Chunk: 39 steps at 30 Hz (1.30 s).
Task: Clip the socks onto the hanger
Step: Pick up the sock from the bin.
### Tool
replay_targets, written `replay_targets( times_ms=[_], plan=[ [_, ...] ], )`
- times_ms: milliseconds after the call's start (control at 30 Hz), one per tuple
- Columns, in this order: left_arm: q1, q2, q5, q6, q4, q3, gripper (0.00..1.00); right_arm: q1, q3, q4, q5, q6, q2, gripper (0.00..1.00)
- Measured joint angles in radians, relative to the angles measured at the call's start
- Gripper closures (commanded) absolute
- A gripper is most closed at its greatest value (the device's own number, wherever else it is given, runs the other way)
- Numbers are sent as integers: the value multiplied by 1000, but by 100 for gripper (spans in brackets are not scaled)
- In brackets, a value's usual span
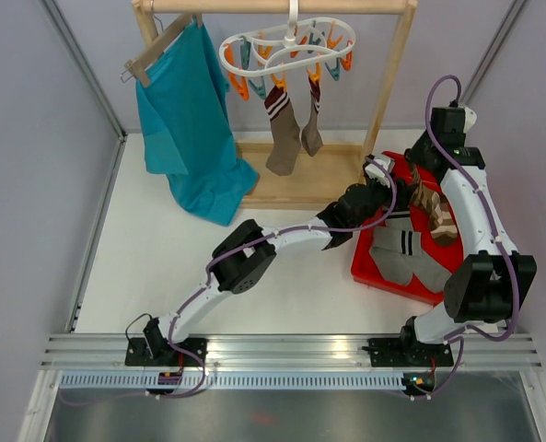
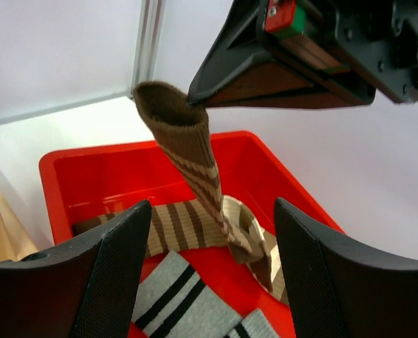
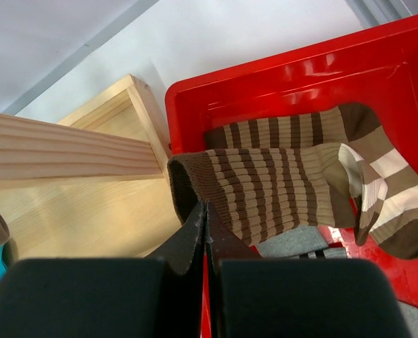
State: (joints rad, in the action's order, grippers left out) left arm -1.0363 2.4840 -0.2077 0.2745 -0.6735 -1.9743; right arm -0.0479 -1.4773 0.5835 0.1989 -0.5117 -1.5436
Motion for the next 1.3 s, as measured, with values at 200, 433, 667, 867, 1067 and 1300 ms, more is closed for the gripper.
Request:
replay_targets(
  times_ms=[200,433,667,867,1067,1300],
  plan=[
    [1,43,-41,2,-26,-56,24,0,0,1,-6,-11,0,100],
    [1,125,-82,14,-19,-193,25,0,0,2,-18,-19,5,100],
    [-3,150,-114,29,-9,-223,24,0,5,4,-28,-28,13,100],
    [-4,175,-145,52,-10,-239,23,0,5,4,-48,-42,13,100],
    [-4,199,-183,73,-9,-263,28,0,4,5,-63,-48,14,100],
    [-4,203,-213,100,-10,-288,42,0,4,8,-76,-64,23,100]
  ],
)
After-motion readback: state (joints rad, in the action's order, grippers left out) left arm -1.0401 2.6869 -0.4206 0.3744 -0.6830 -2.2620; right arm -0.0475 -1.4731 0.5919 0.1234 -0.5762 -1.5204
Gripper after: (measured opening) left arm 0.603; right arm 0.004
